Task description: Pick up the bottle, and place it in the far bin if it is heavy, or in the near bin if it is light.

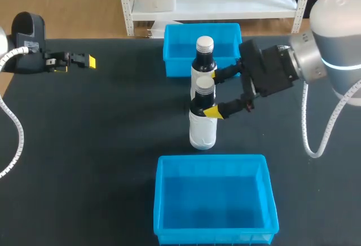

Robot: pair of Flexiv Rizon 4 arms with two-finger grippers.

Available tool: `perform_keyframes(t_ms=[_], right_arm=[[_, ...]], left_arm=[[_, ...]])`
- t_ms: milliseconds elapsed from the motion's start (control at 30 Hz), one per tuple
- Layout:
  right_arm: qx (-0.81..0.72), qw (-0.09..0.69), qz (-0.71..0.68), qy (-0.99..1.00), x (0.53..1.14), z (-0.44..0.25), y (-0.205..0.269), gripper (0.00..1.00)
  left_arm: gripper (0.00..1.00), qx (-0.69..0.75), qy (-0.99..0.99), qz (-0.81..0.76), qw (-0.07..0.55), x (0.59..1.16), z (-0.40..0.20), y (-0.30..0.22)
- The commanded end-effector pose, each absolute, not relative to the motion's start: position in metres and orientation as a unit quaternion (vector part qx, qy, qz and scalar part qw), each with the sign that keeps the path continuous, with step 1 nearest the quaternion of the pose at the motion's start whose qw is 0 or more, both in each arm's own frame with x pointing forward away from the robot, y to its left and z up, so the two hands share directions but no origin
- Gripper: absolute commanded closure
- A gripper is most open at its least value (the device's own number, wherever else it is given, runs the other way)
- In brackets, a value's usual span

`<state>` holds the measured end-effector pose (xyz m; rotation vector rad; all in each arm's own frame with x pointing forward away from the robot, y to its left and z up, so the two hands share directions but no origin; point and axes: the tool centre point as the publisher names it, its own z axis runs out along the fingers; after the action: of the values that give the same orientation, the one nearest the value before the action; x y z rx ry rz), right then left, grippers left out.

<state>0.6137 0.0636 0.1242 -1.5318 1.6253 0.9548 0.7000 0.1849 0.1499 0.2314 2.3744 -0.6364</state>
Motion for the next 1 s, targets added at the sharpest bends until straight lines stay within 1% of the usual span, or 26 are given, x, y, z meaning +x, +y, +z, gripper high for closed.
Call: perform_keyframes(t_ms=[33,400,433,467,633,667,733,767,800,833,867,900,1000], right_arm=[[-0.591,0.348,0.373,0.625,0.6182,0.1204,0.0690,0.00],[-0.588,0.346,0.376,0.627,0.6233,0.1174,0.0755,0.00],[-0.587,0.346,0.376,0.628,0.6235,0.1170,0.0757,0.00],[-0.587,0.345,0.376,0.629,0.6237,0.1166,0.0760,0.08],[-0.586,0.341,0.378,0.631,0.6234,0.1142,0.0770,0.07],[-0.585,0.341,0.378,0.631,0.6233,0.1142,0.0770,0.12],[-0.585,0.342,0.378,0.631,0.6233,0.1144,0.0768,0.25],[-0.584,0.343,0.378,0.631,0.6234,0.1145,0.0767,0.29],[-0.584,0.343,0.378,0.631,0.6235,0.1146,0.0765,0.31],[-0.584,0.343,0.378,0.631,0.6236,0.1147,0.0765,0.36],[-0.584,0.344,0.378,0.630,0.6237,0.1149,0.0763,0.45],[-0.584,0.344,0.378,0.630,0.6238,0.1151,0.0762,0.49],[-0.585,0.345,0.378,0.629,0.6236,0.1158,0.0759,0.51]], left_arm=[[0.00,0.088,0.908,-0.243,0.330,0.7000,0.1499,0.1849],[0.00,0.088,0.908,-0.243,0.330,0.7000,0.1499,0.1849],[0.00,0.088,0.908,-0.243,0.330,0.7000,0.1499,0.1849],[0.00,0.088,0.908,-0.243,0.330,0.7000,0.1499,0.1849],[0.00,0.088,0.908,-0.243,0.330,0.7000,0.1499,0.1849],[0.00,0.088,0.908,-0.243,0.330,0.7000,0.1499,0.1849],[0.00,0.088,0.908,-0.243,0.330,0.7000,0.1499,0.1849],[0.00,0.088,0.908,-0.243,0.330,0.7000,0.1499,0.1849],[0.00,0.088,0.908,-0.243,0.330,0.7000,0.1499,0.1849],[0.00,0.088,0.908,-0.243,0.330,0.7000,0.1499,0.1849],[0.00,0.088,0.908,-0.243,0.330,0.7000,0.1499,0.1849],[0.00,0.088,0.908,-0.243,0.330,0.7000,0.1499,0.1849],[0.00,0.088,0.908,-0.243,0.330,0.7000,0.1499,0.1849]])
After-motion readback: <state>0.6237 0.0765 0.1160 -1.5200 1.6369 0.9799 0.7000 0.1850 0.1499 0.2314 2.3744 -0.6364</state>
